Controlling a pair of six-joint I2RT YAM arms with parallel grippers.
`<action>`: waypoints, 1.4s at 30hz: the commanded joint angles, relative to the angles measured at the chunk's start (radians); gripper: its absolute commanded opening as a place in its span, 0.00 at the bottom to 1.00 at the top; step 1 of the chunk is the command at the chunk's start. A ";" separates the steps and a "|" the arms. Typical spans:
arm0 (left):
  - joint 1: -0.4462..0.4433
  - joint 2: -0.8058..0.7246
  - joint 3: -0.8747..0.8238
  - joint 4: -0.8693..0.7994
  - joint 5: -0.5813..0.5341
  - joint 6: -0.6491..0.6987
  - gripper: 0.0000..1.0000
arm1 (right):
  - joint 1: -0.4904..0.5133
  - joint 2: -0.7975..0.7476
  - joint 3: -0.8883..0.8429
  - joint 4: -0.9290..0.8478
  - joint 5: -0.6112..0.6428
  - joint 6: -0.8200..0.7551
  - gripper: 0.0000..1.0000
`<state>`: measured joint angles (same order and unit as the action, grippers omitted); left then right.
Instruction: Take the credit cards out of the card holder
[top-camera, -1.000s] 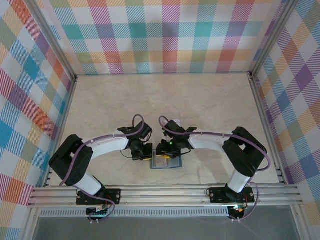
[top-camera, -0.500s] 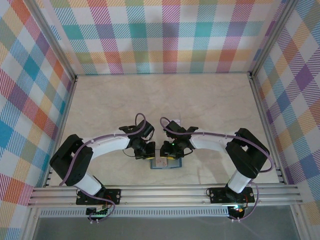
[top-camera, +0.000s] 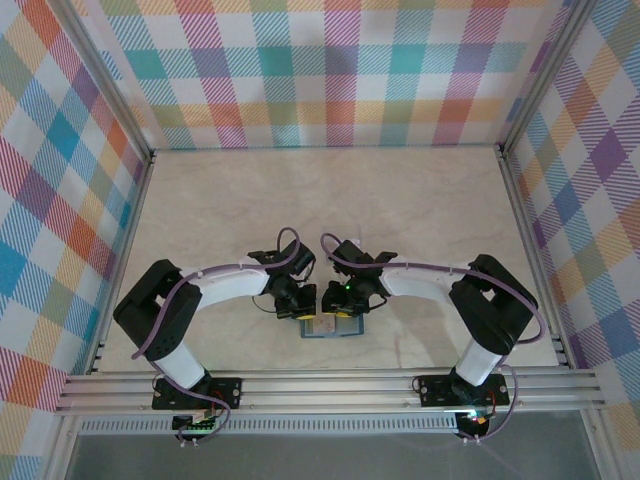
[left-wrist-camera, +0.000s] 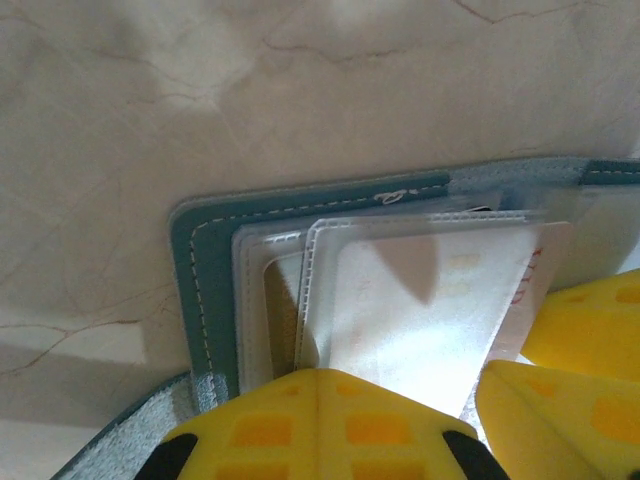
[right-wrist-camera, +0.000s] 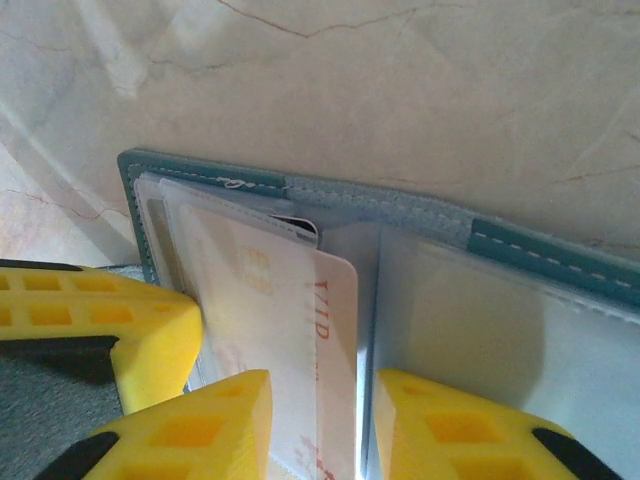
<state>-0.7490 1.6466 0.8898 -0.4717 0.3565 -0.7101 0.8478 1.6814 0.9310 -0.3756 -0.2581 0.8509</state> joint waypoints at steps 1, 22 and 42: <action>-0.010 0.041 0.003 -0.065 -0.047 0.021 0.05 | -0.009 0.033 -0.008 0.019 -0.030 -0.023 0.34; -0.013 0.065 0.005 -0.101 -0.067 0.028 0.04 | -0.018 -0.092 -0.155 0.316 -0.122 0.098 0.20; -0.013 0.071 0.014 -0.118 -0.070 0.035 0.04 | -0.021 -0.128 -0.226 0.423 -0.140 0.132 0.15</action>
<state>-0.7490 1.6676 0.9165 -0.5079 0.3550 -0.6907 0.8295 1.5627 0.7139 -0.0158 -0.3611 0.9653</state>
